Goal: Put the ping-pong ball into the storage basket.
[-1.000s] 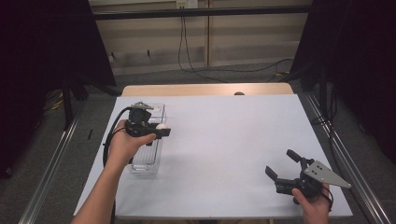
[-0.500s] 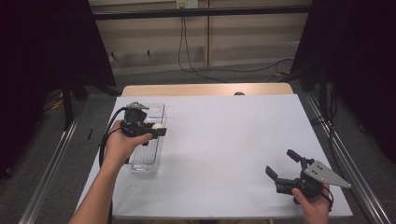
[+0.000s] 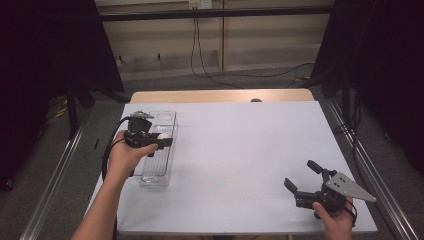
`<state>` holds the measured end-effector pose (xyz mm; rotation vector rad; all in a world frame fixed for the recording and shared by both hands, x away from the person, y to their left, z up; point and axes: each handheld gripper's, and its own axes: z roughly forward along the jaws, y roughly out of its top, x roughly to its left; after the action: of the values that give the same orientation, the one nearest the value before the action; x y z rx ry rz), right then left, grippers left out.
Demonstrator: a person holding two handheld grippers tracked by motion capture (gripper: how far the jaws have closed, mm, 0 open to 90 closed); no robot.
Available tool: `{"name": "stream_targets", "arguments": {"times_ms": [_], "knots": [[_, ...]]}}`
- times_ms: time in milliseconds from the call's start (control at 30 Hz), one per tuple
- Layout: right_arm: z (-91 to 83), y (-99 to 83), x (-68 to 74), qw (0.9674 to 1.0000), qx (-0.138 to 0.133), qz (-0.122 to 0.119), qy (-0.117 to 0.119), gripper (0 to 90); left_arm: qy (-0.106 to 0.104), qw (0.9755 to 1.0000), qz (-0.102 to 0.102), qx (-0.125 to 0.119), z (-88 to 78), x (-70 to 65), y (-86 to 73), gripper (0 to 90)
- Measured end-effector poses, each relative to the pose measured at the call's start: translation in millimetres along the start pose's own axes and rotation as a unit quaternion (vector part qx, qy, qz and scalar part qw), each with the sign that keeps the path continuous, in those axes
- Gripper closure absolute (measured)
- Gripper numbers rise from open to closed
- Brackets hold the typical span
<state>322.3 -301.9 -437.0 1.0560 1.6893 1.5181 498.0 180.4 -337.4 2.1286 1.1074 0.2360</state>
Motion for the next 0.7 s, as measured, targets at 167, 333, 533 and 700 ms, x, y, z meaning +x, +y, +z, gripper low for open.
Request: {"name": "stream_targets", "arguments": {"times_ms": [167, 333, 533, 700], "knots": [[-0.3, -0.1, -0.4, 1.0000, 0.000, 0.000, -0.002, 1.7, 0.001, 1.0000, 0.002, 0.001, 1.5, -0.4, -1.2, 51.2], [-0.8, 0.2, -0.7, 1.0000, -0.001, 0.001, -0.003, 1.7, 0.004, 0.9999, -0.011, -0.012, 4.0, -2.1, -2.3, 51.2], [-1.2, 0.2, -0.9, 1.0000, 0.000, -0.002, -0.001, 1.7, 0.005, 1.0000, -0.007, -0.005, 2.9, 1.5, -3.9, 51.2], [-1.3, 0.1, -0.6, 1.0000, -0.001, 0.000, -0.002, 1.7, 0.009, 0.9999, -0.007, -0.008, 1.7, 5.1, -4.9, 51.2]]}}
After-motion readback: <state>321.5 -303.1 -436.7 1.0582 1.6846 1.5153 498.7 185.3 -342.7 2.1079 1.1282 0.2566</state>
